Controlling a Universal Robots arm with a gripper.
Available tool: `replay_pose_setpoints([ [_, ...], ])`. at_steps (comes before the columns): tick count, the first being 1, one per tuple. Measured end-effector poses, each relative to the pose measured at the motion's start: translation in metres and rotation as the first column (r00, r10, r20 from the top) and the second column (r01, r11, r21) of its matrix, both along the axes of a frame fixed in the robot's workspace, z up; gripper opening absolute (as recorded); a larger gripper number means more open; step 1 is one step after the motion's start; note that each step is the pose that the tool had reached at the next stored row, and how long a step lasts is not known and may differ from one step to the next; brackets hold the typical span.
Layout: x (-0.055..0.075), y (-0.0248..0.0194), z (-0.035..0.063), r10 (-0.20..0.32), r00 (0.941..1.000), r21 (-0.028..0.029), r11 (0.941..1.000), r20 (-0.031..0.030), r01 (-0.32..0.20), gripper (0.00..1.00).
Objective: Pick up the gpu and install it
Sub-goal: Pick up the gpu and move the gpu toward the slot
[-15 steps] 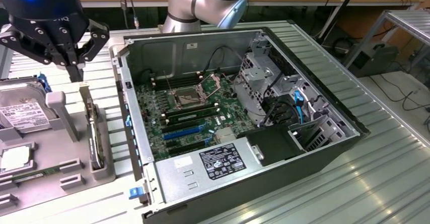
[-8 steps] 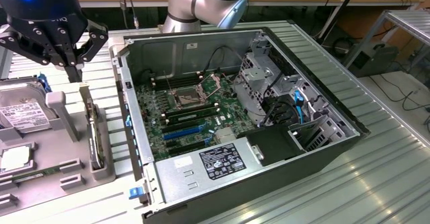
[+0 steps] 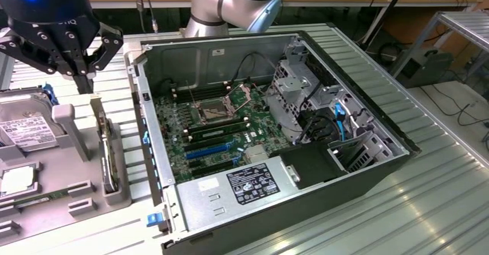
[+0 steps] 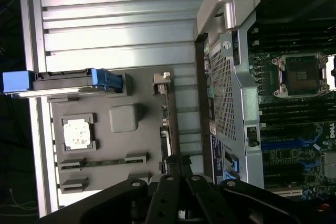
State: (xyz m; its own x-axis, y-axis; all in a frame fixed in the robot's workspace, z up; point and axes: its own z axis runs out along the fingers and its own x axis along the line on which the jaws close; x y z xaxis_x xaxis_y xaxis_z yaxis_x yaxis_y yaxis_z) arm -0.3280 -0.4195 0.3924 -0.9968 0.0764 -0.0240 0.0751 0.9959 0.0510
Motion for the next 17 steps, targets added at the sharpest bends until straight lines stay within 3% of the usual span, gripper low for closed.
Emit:
replay_pose_setpoints([
  [3, 0.0, 0.0, 0.0, 0.0, 1.0, 0.0, 1.0, 0.0, 0.0, 0.29],
  [4, 0.0, 0.0, 0.0, 0.0, 1.0, 0.0, 1.0, 0.0, 0.0, 0.42],
  [5, 0.0, 0.0, 0.0, 0.0, 1.0, 0.0, 1.0, 0.0, 0.0, 0.42],
  [6, 0.0, 0.0, 0.0, 0.0, 1.0, 0.0, 1.0, 0.0, 0.0, 0.48],
  [17, 0.0, 0.0, -0.0042, 0.0, 1.0, 0.0, 1.0, 0.0, 0.0, 0.48],
])
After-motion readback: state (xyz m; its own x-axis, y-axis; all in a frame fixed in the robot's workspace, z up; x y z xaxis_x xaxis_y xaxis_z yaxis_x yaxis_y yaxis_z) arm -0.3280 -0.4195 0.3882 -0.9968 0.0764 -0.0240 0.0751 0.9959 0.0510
